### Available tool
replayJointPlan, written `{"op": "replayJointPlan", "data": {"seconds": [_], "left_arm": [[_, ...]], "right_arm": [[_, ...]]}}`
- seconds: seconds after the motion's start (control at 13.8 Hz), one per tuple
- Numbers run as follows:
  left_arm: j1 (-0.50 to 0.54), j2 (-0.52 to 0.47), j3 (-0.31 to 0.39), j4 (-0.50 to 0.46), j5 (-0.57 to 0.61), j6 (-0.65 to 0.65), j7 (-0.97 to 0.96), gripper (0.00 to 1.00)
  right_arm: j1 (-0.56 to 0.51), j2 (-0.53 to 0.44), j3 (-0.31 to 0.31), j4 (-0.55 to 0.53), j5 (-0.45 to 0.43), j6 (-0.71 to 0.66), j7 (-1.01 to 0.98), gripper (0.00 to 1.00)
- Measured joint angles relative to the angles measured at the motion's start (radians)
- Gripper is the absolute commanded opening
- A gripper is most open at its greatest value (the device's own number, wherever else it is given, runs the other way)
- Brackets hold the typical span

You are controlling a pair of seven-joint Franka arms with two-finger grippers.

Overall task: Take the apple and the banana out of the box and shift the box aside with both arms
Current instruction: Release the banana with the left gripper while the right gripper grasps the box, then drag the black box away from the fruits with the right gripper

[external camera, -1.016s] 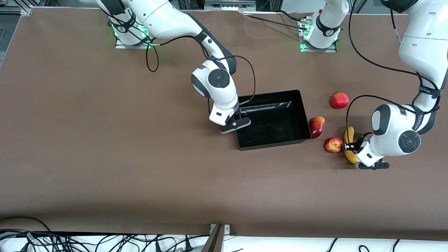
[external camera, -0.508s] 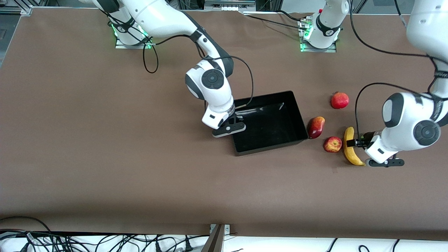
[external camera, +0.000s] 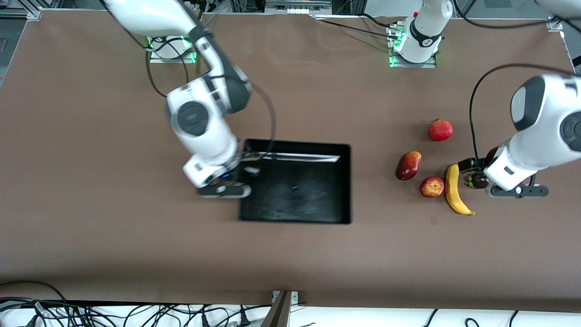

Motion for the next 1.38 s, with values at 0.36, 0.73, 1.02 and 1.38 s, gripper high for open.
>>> {"op": "replayJointPlan", "data": {"seconds": [0.36,0.73,1.02,1.38], "left_arm": [[-0.101,-0.192,0.159,0.0,-0.115,-0.146,0.08,1.0],[-0.157,-0.322,0.234,-0.002,-0.136,-0.218,0.12,1.0],[-0.19,-0.377,0.273,-0.002,-0.159,-0.241,0.12,1.0],[-0.192,-0.405,0.277,0.018,-0.173,-0.248,0.119,1.0]], "right_arm": [[-0.291,-0.074,-0.005,-0.167,0.078,-0.054,-0.338,0.0],[-0.483,-0.212,-0.013,-0.445,0.099,0.059,-0.674,0.0],[-0.523,-0.269,-0.081,-0.679,0.146,0.284,-0.847,0.0],[-0.524,-0.276,-0.119,-0.715,0.208,0.316,-0.873,0.0]]}}
